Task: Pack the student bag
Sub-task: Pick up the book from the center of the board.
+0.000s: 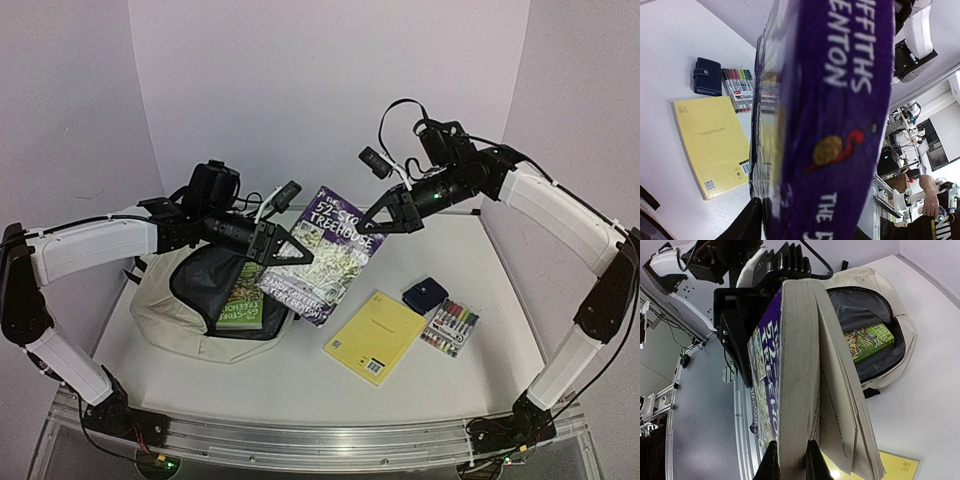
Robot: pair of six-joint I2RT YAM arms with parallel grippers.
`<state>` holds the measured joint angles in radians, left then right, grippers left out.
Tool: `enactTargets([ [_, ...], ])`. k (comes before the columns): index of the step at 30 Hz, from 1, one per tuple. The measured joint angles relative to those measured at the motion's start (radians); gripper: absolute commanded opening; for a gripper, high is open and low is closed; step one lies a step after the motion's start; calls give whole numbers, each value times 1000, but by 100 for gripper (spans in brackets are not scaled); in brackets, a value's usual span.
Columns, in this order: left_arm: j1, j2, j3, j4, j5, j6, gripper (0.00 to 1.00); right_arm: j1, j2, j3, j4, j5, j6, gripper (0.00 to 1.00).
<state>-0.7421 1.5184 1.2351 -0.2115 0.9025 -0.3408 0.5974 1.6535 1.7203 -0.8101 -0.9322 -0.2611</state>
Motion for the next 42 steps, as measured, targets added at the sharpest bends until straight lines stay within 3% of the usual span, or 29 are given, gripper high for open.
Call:
enactTargets([
  [3, -4, -1, 0, 7, 3, -8, 21, 14, 0, 0, -1, -6, 1, 0],
  [4, -5, -1, 0, 7, 3, -12, 15, 18, 0, 0, -2, -6, 2, 4],
  [6, -9, -2, 0, 10, 4, -12, 3, 19, 0, 0, -5, 2, 11, 31],
  [9, -15, -11, -1, 16, -18, -31, 0, 18, 0, 5, -2, 17, 44, 86],
  [11, -19, -24, -9, 31, -56, -53, 0, 18, 0, 15, 17, 31, 88, 97],
  [20, -18, -151, -175, 294, -280, -265, 0, -12, -6, -21, 200, 113, 349, 98],
  [27, -18, -183, -215, 466, -383, -377, 0, -48, -11, -298, 557, -37, 666, 98],
  [34, -17, -183, -225, 560, -401, -441, 0, 26, -8, -330, 819, -145, 837, 98],
  [36, -17, -183, -229, 582, -400, -453, 0, 43, -8, -339, 872, -166, 871, 92],
  [39, -17, -183, -232, 609, -400, -476, 0, 51, -8, -349, 947, -188, 926, 66],
  [42, -17, -183, -242, 648, -398, -501, 0, 51, -5, -365, 1064, -206, 1013, 51],
])
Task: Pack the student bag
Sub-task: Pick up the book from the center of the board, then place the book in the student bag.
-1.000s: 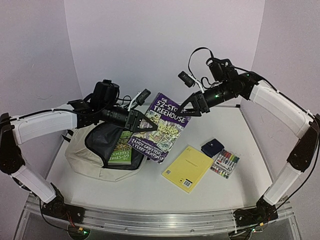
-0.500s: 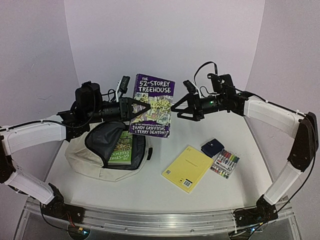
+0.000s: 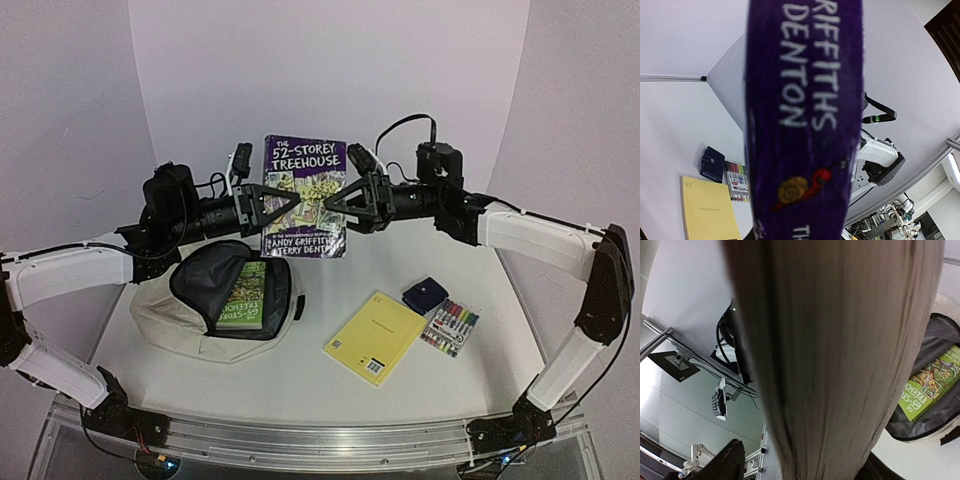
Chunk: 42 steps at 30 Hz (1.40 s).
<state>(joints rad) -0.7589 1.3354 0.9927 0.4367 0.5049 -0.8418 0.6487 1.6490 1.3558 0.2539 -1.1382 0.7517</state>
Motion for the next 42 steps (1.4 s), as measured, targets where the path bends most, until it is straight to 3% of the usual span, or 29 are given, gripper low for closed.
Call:
enactTargets([
  [4, 0, 0, -6, 40, -1, -30, 0, 0, 12, -12, 104, -5, 97, 31],
  [8, 0, 0, -6, 41, -9, -54, 4, -2, 26, -15, 148, -1, 148, 1],
  [11, 4, -3, -2, -2, -23, -55, 20, -3, 42, -15, 164, 1, 170, 0],
  [15, 5, -22, 43, -162, -86, -36, 65, -3, 73, -20, 202, 7, 202, 0],
  [18, 6, -37, 123, -396, -228, 4, 82, 0, 86, -38, 199, 43, 219, 0],
  [23, 24, -45, 279, -813, -495, 74, 82, -11, 133, -70, 201, 122, 246, 0],
  [27, 34, 3, 383, -1059, -639, 127, 75, -35, 204, -95, 201, 196, 277, 0],
  [34, 29, 283, 471, -1325, -748, 190, 63, -50, 340, -129, 247, 270, 377, 0],
  [42, 25, 542, 541, -1496, -854, 239, 64, -48, 381, -178, 327, 285, 440, 0],
])
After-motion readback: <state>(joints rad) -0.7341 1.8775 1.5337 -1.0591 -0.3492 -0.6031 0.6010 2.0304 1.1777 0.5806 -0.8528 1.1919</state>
